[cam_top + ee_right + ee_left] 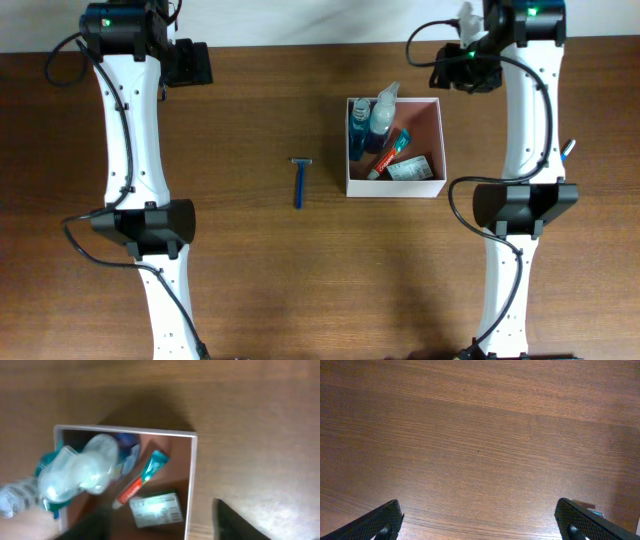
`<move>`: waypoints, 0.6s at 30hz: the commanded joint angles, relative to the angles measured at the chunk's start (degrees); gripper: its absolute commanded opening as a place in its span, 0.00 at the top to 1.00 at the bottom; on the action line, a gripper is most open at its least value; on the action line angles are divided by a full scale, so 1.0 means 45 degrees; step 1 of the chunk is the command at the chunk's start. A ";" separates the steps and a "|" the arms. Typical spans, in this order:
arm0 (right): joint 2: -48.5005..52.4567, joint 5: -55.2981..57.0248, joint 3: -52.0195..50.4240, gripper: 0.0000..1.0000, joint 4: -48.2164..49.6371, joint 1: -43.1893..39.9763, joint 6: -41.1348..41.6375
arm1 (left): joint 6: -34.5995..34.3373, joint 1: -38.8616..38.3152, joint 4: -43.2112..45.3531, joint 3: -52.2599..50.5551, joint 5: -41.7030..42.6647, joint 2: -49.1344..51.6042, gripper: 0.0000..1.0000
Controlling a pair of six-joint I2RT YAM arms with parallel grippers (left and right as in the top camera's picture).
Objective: Pack container
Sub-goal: 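Open the right gripper and move it right toward the toothbrush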
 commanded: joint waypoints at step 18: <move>-0.0656 -0.0291 0.0024 0.01 -0.0083 -0.5207 0.2370 | -0.0112 0.0044 -0.0015 -0.0005 -0.0136 0.0112 0.01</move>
